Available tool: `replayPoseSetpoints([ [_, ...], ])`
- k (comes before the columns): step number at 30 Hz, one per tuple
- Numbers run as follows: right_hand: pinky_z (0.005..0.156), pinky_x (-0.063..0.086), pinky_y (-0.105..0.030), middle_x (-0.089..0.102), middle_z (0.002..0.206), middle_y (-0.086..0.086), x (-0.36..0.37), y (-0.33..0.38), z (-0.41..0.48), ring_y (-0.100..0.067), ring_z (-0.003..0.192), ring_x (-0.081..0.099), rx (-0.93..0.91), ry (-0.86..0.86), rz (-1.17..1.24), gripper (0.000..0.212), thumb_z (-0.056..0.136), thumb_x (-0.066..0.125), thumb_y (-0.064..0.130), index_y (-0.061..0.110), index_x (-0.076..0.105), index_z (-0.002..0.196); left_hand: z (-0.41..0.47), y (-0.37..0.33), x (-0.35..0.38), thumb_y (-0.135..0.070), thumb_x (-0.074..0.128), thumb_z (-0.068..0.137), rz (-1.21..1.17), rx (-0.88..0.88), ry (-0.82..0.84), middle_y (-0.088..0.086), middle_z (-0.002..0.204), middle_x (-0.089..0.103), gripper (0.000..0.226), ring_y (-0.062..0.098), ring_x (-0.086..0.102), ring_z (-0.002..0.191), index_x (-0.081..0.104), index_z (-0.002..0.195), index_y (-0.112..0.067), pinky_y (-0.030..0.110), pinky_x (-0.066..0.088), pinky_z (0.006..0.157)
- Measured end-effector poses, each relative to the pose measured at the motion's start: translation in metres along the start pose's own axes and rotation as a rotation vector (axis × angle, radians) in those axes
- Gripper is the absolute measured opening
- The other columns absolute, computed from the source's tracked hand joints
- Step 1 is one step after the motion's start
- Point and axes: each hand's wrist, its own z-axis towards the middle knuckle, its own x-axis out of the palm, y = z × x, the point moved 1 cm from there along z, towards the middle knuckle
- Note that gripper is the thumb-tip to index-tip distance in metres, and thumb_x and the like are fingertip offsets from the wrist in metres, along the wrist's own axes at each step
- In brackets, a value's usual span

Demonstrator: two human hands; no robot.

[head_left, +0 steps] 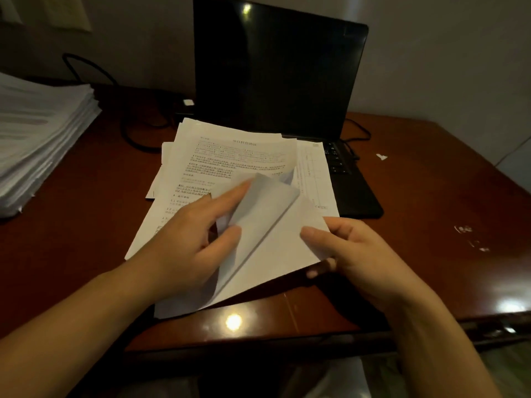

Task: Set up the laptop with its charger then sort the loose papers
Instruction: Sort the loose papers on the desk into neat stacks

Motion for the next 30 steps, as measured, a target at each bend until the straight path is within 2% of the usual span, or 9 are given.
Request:
replayPoseSetpoints([
  [3,0.087,0.058,-0.042,0.075,0.104,-0.012,-0.005,-0.001,-0.002,-0.031,0.098,0.072,0.001,-0.01,0.044,0.03,0.092,0.06,0.033,0.009,0.075,0.102,0.0,-0.011,0.002,-0.028,0.05,0.093,-0.077,-0.013,-0.003,-0.049,0.143,0.031,0.079,0.002,0.057,0.093,0.007,0.144,-0.071,0.02,0.052,0.081],
  [5,0.067,0.058,-0.027,0.077,0.096,-0.009,-0.001,0.002,-0.002,-0.02,0.081,0.073,-0.004,-0.03,0.115,0.026,0.089,0.063,0.028,0.007,0.075,0.1,0.0,-0.015,0.004,-0.031,0.055,0.091,-0.13,-0.032,-0.003,-0.044,0.132,0.047,0.084,0.004,0.063,0.109,0.002,0.141,-0.074,0.016,0.054,0.086],
  [7,0.061,0.054,-0.02,0.076,0.092,-0.01,0.008,0.006,-0.001,-0.015,0.075,0.072,0.004,-0.006,0.2,0.022,0.092,0.064,0.024,0.005,0.073,0.101,0.0,-0.016,0.006,-0.036,0.06,0.088,-0.122,-0.039,0.004,-0.044,0.128,0.051,0.088,-0.001,0.056,0.119,0.001,0.143,-0.07,0.011,0.048,0.09],
  [12,0.097,0.055,-0.051,0.074,0.114,-0.015,0.028,0.013,0.008,-0.03,0.11,0.07,0.073,0.006,0.442,0.053,0.101,0.043,0.047,0.004,0.062,0.125,-0.001,-0.011,0.004,-0.051,0.075,0.082,-0.148,-0.069,0.054,-0.035,0.132,0.055,0.095,-0.002,0.053,0.123,0.01,0.15,-0.06,0.012,0.044,0.091],
  [16,0.085,0.061,-0.045,0.075,0.111,-0.013,0.025,0.022,0.015,-0.031,0.103,0.073,0.151,0.028,0.449,0.065,0.095,0.039,0.064,0.011,0.061,0.126,-0.001,-0.011,0.003,-0.045,0.078,0.077,-0.223,-0.127,0.094,-0.029,0.131,0.059,0.103,-0.009,0.054,0.121,0.009,0.152,-0.055,0.005,0.042,0.09],
  [19,0.067,0.061,-0.031,0.077,0.106,-0.004,0.017,0.028,0.024,-0.026,0.095,0.075,0.171,0.029,0.282,0.039,0.094,0.054,0.049,0.026,0.062,0.124,-0.002,-0.011,0.004,-0.039,0.078,0.076,-0.261,-0.164,0.139,-0.028,0.125,0.063,0.105,-0.015,0.055,0.116,0.006,0.151,-0.054,0.002,0.042,0.088],
  [22,0.072,0.059,-0.025,0.077,0.109,0.0,0.015,0.032,0.035,-0.019,0.097,0.075,0.163,0.05,0.048,0.028,0.096,0.062,0.019,0.017,0.064,0.124,0.0,-0.01,0.002,-0.052,0.073,0.075,-0.213,-0.15,0.126,-0.026,0.124,0.062,0.105,-0.011,0.056,0.116,0.001,0.152,-0.055,0.006,0.044,0.091],
  [25,0.089,0.056,-0.029,0.076,0.111,0.004,0.018,0.035,0.04,-0.013,0.101,0.073,0.133,0.036,-0.129,0.026,0.093,0.065,0.009,0.018,0.067,0.118,0.002,-0.004,0.0,-0.056,0.065,0.08,-0.199,-0.14,0.033,-0.027,0.119,0.055,0.092,-0.002,0.056,0.115,0.012,0.154,-0.05,0.018,0.05,0.09],
  [30,0.089,0.058,-0.04,0.076,0.11,0.005,0.02,0.033,0.033,-0.019,0.1,0.074,0.054,-0.043,-0.107,0.029,0.093,0.066,0.009,0.022,0.067,0.118,0.006,0.009,-0.014,-0.042,0.062,0.093,-0.156,-0.205,-0.231,-0.023,0.136,0.044,0.06,-0.004,0.048,0.123,0.04,0.149,-0.04,0.005,0.042,0.092],
])
